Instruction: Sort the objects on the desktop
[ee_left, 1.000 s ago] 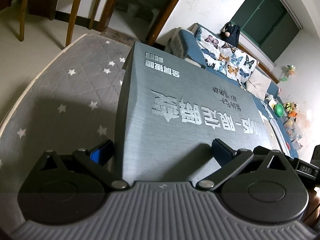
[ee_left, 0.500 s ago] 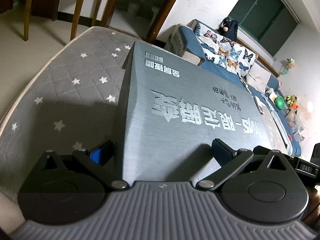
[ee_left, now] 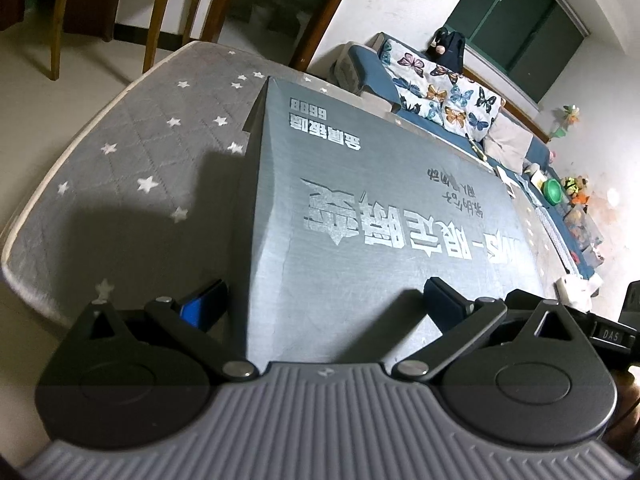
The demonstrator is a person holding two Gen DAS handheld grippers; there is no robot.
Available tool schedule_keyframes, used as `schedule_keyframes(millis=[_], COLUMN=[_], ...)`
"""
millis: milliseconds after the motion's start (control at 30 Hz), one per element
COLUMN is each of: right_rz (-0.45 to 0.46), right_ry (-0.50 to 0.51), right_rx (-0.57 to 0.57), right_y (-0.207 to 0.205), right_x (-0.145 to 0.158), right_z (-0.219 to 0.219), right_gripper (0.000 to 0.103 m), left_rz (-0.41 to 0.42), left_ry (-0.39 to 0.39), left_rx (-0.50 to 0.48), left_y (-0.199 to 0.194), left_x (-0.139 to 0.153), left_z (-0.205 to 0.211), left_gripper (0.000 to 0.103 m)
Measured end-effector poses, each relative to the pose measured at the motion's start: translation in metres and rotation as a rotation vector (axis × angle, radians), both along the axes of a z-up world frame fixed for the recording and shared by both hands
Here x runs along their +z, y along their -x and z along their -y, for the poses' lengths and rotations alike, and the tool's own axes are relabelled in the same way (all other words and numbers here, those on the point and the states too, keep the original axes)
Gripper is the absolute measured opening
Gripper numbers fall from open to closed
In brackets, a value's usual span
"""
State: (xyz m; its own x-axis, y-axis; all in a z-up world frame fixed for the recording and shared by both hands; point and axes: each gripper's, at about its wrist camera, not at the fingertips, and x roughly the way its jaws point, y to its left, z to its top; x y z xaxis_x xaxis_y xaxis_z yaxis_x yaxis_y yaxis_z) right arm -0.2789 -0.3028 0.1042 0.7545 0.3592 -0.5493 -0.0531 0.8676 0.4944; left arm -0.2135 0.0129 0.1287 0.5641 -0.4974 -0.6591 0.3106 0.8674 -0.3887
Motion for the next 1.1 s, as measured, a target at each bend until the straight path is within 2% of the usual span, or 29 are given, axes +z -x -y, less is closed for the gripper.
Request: schedule_keyframes(millis=[467, 700, 967, 1100], right_rz=[-0.043, -0.073, -0.117, -0.135], right_ry=[-0.009, -0.015, -0.012, -0.011], right_rx=[-0.024, -0.033, -0.037, -0.039], right_y=[0.047, 0.071, 0.07, 0.068], right_x=[-0.027, -0.042, -0.052, -0.056], right_z=[-0.017, -0.023, -0.022, -0.021], right_gripper=[0.103, 0.103, 0.103, 0.103], left_rz=[-0.049, -0.115, -0.194, -0.208], left_ry=[-0.022, -0.033, -0.03, -0.032], left_rx=[-0.053, -0.08, -0.079, -0.086], left_y=[0.046, 0.044, 0.031, 0.028], left_x=[-0.023, -0.043, -0.062, -0.065], left_z=[-0.015, -0.02, -0.019, -0.017], left_gripper=[0.103, 0.103, 0.103, 0.103])
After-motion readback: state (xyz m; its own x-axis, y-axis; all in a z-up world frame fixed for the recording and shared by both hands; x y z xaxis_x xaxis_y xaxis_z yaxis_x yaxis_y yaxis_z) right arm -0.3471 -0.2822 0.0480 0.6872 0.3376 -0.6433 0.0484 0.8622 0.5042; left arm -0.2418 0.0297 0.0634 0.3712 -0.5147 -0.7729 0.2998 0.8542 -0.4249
